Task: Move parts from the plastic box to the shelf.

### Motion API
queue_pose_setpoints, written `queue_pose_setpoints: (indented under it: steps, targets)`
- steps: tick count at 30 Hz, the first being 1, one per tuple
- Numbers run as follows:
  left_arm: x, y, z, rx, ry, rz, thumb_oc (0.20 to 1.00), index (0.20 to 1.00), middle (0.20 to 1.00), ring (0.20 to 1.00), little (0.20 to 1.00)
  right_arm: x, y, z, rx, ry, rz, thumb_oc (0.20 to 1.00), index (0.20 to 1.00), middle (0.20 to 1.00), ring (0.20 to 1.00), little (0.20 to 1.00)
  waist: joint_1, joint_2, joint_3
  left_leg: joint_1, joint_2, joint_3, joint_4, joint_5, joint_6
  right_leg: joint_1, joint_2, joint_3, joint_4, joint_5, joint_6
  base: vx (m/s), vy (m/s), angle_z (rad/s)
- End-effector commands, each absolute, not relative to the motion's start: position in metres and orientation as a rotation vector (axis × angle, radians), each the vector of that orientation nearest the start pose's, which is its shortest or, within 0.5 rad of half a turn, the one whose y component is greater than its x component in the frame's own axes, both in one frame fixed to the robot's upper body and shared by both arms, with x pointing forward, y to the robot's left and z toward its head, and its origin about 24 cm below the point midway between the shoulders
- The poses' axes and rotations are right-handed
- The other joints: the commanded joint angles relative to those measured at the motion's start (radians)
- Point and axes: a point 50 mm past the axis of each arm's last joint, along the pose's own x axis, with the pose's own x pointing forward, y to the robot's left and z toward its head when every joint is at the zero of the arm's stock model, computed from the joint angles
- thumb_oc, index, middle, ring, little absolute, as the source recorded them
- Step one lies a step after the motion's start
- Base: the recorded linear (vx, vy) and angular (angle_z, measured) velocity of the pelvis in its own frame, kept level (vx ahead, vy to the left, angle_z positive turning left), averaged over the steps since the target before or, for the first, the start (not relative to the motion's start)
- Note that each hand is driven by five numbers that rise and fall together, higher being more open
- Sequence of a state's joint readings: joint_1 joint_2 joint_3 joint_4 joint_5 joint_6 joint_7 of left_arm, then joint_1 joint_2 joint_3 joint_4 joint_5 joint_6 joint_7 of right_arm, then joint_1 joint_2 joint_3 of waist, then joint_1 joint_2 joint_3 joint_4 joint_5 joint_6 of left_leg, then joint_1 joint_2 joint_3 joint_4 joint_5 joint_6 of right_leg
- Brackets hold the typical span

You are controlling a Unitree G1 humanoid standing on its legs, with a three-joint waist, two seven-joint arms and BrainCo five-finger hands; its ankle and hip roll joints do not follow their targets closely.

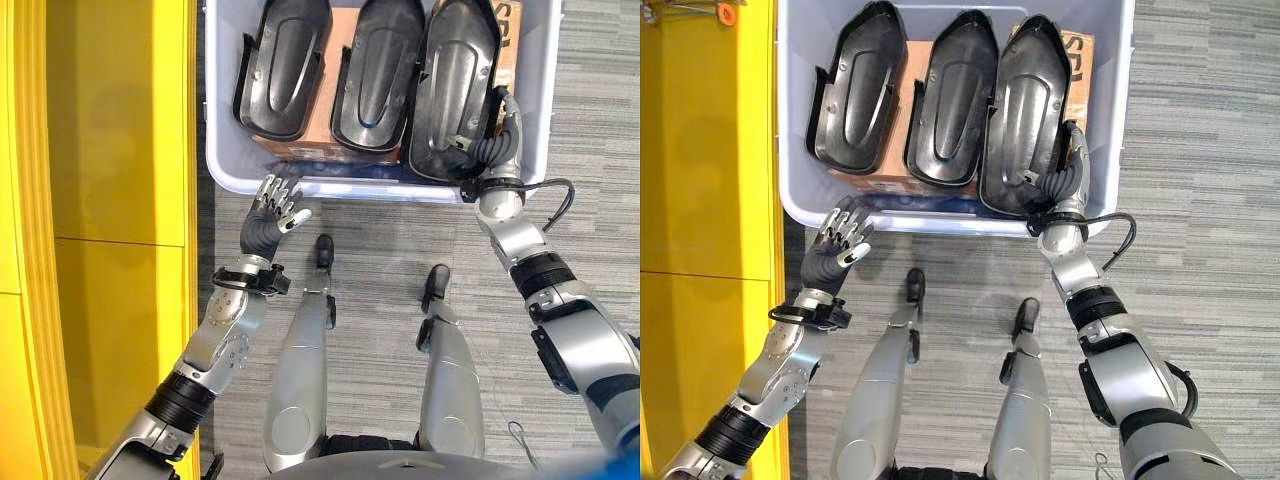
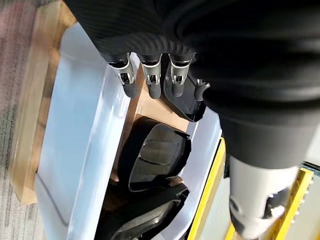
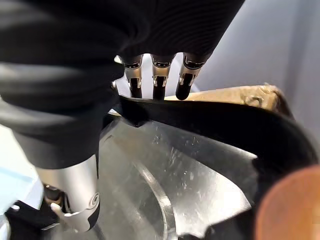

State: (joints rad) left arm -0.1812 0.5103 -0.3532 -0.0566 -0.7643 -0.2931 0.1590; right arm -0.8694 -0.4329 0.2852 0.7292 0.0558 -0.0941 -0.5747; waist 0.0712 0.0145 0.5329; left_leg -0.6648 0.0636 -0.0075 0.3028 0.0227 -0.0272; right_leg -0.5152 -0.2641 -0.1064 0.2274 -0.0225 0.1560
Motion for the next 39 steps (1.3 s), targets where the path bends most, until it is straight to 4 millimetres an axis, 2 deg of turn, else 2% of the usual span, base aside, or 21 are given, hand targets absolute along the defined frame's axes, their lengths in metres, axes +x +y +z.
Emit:
queue_pose_setpoints:
  steps: [1,11,19,31,39]
  targets:
    - [0.26,0.16,0.14,-0.321,-0.423,-0.257,1.0,1.0,1.0,1.0,1.0,0.387,-0.203,0.197,-0.419,-0.422,-0.471,1.0,1.0,1.0,1.0,1.0,0.011,0.008,-0.013,-0.036,0.044,-0.019,0.007,0.019,-0.012,-0.023,-0.035,0.05,0.065,0.063,-0.012,0.0,0.0,0.0]
    - [0.26,0.159,0.139,-0.325,-0.416,-0.252,1.0,1.0,1.0,1.0,1.0,0.385,-0.2,0.183,-0.357,-0.389,-0.474,1.0,1.0,1.0,1.0,1.0,0.006,0.012,-0.013,-0.055,0.041,-0.017,0.016,0.014,-0.01,-0.045,-0.035,0.054,0.076,0.06,-0.013,0.0,0.0,0.0]
    - [0.26,0.159,0.139,-0.323,-0.418,-0.249,1.0,1.0,1.0,1.0,1.0,0.379,-0.195,0.187,-0.353,-0.436,-0.45,1.0,1.0,1.0,1.0,1.0,0.004,0.009,-0.013,-0.061,0.041,-0.016,0.026,0.012,-0.009,-0.051,-0.034,0.054,0.086,0.057,-0.014,0.0,0.0,0.0]
    - [0.259,0.161,0.142,-0.323,-0.441,-0.224,1.0,1.0,1.0,1.0,1.0,0.355,-0.194,0.198,-0.359,-0.59,-0.472,1.0,1.0,1.0,1.0,1.0,-0.013,0.003,-0.018,-0.066,0.042,-0.018,0.032,0.007,-0.007,-0.056,-0.035,0.057,0.092,0.053,-0.013,0.0,0.0,0.01]
    - [0.259,0.16,0.142,-0.324,-0.443,-0.226,1.0,1.0,1.0,1.0,1.0,0.356,-0.195,0.194,-0.344,-0.569,-0.49,1.0,1.0,1.0,1.0,1.0,-0.013,0.006,-0.019,-0.068,0.043,-0.018,0.035,0.008,-0.007,-0.061,-0.037,0.059,0.097,0.055,-0.012,0.0,-0.001,0.0]
